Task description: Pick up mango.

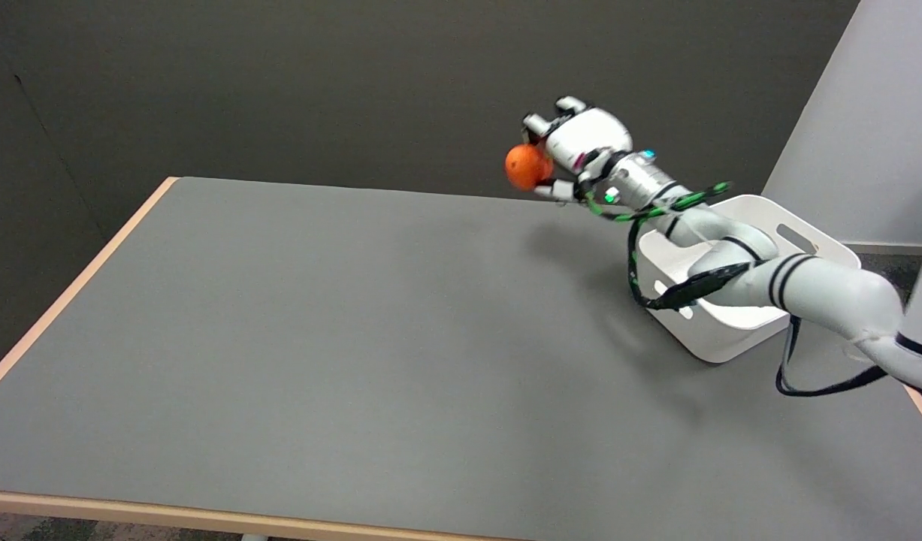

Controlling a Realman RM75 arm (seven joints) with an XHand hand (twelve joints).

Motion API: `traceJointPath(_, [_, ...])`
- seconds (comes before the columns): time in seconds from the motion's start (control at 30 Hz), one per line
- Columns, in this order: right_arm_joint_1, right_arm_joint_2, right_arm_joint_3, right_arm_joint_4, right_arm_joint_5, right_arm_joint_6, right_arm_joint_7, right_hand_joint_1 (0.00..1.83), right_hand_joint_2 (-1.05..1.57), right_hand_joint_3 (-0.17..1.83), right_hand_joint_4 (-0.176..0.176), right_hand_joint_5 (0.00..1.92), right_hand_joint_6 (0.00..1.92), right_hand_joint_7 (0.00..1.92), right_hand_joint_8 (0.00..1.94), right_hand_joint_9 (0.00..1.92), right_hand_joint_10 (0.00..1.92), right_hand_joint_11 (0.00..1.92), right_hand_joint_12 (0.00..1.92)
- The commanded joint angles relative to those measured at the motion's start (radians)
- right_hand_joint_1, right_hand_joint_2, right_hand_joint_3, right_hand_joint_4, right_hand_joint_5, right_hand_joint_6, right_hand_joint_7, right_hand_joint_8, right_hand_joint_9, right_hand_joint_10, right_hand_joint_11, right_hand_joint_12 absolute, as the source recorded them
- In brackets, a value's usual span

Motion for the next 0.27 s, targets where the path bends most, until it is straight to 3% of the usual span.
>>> traceJointPath(0.03, [-0.589, 0.102, 1.043, -0.414, 0.023, -0.1, 0.001, 1.08, 1.21, 0.32, -0.051, 0.46, 1.74, 0.7, 1.6, 0.7, 1.76, 0.17, 1.92])
traceJointPath(0.13, [-0.712, 0.047, 1.212, -0.507, 0.023, -0.161, -0.002, 1.08, 1.21, 0.33, -0.069, 0.45, 1.74, 0.71, 1.63, 0.72, 1.89, 0.18, 1.92])
traceJointPath(0.27, [-0.814, -0.031, 1.409, -0.633, 0.023, -0.225, -0.016, 1.08, 1.18, 0.38, -0.067, 0.46, 1.72, 0.71, 1.65, 0.72, 1.91, 0.19, 1.92])
